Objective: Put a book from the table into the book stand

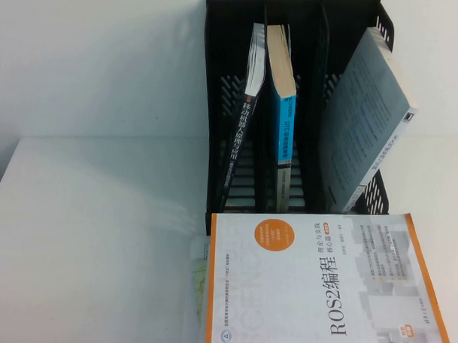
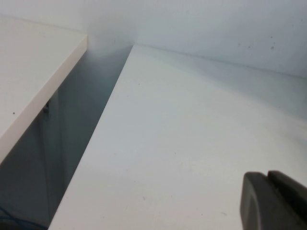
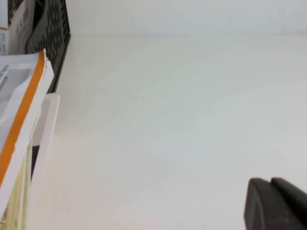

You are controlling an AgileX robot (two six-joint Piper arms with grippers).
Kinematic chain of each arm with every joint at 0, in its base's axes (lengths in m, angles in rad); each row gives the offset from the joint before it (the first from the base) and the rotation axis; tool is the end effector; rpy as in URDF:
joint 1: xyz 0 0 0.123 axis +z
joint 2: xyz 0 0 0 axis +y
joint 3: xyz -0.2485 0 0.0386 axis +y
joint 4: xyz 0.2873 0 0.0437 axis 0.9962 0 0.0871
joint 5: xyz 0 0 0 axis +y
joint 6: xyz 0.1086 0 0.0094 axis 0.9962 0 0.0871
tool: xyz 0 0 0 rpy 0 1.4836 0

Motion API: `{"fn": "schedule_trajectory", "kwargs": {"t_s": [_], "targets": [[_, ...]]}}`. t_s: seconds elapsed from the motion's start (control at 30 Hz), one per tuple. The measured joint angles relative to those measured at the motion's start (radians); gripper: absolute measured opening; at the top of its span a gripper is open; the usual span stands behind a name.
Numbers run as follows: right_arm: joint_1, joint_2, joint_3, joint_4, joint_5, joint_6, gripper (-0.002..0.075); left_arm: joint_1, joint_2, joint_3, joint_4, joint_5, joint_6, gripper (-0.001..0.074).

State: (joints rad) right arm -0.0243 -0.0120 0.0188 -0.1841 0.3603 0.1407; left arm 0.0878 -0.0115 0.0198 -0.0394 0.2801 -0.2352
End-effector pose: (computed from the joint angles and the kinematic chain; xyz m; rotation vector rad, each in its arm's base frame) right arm 0.1431 -0.0105 0.1708 0.0382 1.8453 -0.0988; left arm 0.1451 0.0116 0.1782 -0.3106 1.7466 -0.1437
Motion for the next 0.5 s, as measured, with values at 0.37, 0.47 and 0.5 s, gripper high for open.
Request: {"fn": "schedule_trajectory", "kwargs": {"t_s": [0.37, 0.47, 0.5], "targets": [[0.0, 0.0, 0.01, 0.006, -0.131, 0.0, -0.0003, 0.0, 0.0, 0.001, -0.052, -0.13, -0.005, -0.0004], [0.0, 0.0, 0.01, 0.006, -0.284, 0.0, -0.0003, 0.0, 0.0, 0.001, -0.134, -0.272, -0.012, -0.0004], [0.0, 0.0, 0.01, 0.006, -0.345, 0.0, -0.0003, 0.0, 0.0, 0.001, -0.162, -0.336, -0.022, -0.0004]]}}
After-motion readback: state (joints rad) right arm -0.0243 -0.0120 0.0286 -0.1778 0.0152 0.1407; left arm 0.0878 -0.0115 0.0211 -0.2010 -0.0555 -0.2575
